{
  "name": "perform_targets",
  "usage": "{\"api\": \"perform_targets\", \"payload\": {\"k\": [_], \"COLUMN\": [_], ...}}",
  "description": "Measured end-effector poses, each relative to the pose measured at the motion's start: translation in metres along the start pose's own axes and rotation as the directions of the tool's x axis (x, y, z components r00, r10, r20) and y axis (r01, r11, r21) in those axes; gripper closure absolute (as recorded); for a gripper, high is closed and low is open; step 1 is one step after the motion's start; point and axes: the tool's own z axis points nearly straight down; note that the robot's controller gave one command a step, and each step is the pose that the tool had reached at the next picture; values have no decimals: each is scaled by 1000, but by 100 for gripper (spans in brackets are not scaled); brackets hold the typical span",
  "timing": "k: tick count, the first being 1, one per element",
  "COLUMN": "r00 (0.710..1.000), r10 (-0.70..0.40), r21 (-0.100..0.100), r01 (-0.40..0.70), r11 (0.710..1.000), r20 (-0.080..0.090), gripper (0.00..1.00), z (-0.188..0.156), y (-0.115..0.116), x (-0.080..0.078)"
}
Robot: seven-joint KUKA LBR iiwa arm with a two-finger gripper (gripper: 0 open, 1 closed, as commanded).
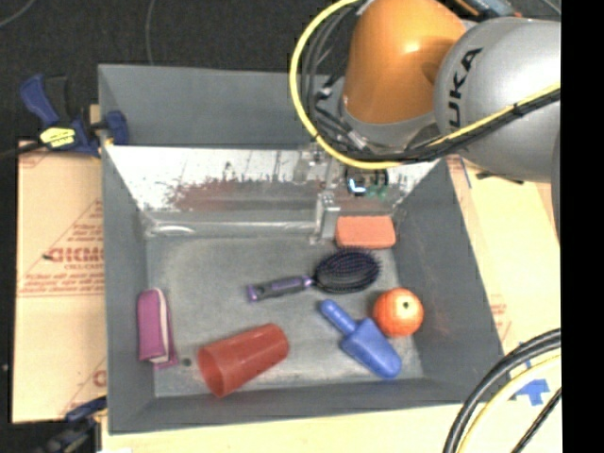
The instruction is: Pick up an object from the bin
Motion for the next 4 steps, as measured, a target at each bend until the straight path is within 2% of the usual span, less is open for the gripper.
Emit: {"api": "perform_targets", "payload": {"k": [1, 2, 3, 4], "r00": [1000, 981, 959, 977], "r10": [1, -193, -283, -214], "r21": [-1, 2, 3, -1], "r01": [-1, 193, 283, 214], "r11": [1000, 981, 959, 977], "r20": [9, 11, 22, 2], "gripper": [0, 0, 0, 0], "z": [-5, 172, 83, 166], "y": [0, -85, -82, -87], "x": [-1, 67, 43, 64]}}
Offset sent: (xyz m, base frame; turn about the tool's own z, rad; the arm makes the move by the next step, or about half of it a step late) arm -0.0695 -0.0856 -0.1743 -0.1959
